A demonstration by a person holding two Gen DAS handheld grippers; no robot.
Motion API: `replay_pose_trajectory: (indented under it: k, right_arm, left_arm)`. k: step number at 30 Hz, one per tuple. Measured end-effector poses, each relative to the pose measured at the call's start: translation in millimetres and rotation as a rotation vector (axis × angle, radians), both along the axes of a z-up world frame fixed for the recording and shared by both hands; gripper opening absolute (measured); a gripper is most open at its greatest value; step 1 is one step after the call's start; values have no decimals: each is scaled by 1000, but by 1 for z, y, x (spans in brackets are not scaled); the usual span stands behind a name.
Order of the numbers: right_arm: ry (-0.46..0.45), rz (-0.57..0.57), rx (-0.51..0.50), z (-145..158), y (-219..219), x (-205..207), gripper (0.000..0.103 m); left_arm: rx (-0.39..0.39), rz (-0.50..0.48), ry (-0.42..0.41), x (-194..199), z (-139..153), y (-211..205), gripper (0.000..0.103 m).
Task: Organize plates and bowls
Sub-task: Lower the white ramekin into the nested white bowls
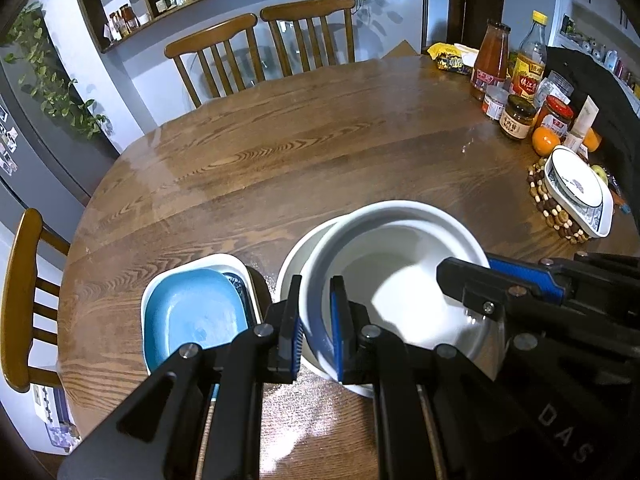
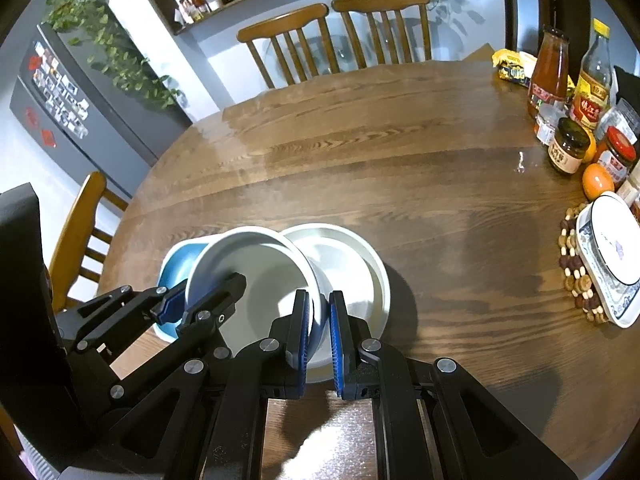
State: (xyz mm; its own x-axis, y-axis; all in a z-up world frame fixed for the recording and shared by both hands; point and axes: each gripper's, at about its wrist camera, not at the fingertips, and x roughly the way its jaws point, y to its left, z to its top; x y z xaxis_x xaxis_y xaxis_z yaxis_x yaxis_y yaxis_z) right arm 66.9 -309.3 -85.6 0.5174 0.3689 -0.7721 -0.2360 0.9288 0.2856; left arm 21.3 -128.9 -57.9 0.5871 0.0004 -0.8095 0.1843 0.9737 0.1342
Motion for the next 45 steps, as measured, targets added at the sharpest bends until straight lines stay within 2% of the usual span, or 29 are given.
replay_pose_trajectory:
  k: [13, 26, 45]
  right_arm:
    - [44, 8, -21, -12, 4, 12, 11]
    - [130, 15, -19, -34, 6, 30, 11]
    - [153, 14, -30, -42, 9, 38, 11]
  left_arm:
    - [-21, 6, 80, 14, -15, 3, 10]
    - [-42, 13, 183, 31, -38, 3, 10]
    - [-38, 15, 210, 41, -47, 3, 10]
